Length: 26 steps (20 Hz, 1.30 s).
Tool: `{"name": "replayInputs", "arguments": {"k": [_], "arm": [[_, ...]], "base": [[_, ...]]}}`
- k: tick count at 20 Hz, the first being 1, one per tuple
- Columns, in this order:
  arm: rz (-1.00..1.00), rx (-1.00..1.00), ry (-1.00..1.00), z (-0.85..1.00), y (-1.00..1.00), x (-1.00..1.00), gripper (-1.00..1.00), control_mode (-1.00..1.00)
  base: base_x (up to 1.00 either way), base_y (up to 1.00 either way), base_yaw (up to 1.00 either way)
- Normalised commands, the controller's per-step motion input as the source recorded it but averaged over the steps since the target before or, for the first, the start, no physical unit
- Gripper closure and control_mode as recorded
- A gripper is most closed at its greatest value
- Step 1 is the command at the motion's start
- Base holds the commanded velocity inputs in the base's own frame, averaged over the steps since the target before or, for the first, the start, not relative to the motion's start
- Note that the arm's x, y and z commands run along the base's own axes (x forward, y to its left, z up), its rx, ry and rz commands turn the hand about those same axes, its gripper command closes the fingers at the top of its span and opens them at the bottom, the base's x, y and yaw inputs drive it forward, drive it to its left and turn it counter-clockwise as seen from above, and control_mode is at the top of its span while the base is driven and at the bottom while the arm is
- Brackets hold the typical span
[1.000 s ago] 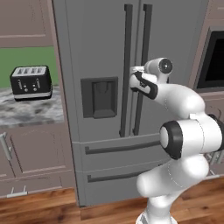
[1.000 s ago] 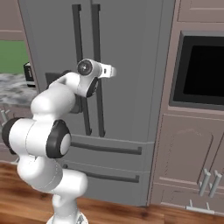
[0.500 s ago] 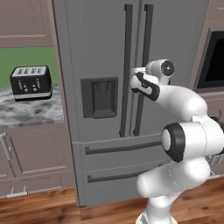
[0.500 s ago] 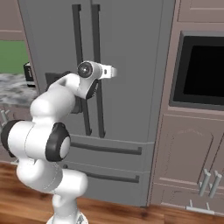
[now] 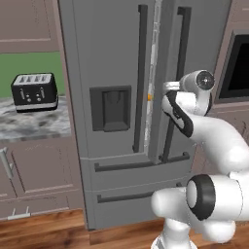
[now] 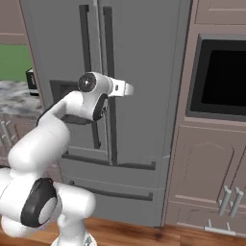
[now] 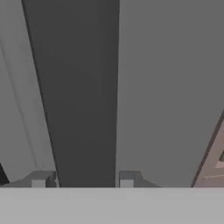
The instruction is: Retrieve the pear and orange from the fridge and place them into the bowl on the dining table.
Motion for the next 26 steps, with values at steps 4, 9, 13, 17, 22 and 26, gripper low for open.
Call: {"name": "replayInputs", "arguments": {"k": [4, 9, 13, 17, 22, 26], "arm": [[-0.08, 0.01, 0.00, 0.07, -0.87, -1.00, 1.00, -1.00], [-0.02, 0.01, 0.00, 0.20, -0.65, -0.96, 1.00, -1.00], [0.00, 0.00, -0.08, 0.42, -0.15, -0.96, -1.00, -1.00], [0.00, 0.00, -0.18, 0.53, -0.02, -1.00, -1.00, -1.00], [0.00, -0.11, -0.05, 0.61, 0.39, -0.56, -1.00, -1.00], [0.00, -0.25, 0.00, 0.57, 0.99, 0.00, -1.00, -1.00]], "base": [[0.00, 0.00, 0.00], [0.00, 0.00, 0.00], [0.00, 0.00, 0.00], [0.00, 0.00, 0.00], [0.00, 0.00, 0.00], [0.00, 0.00, 0.00]]}}
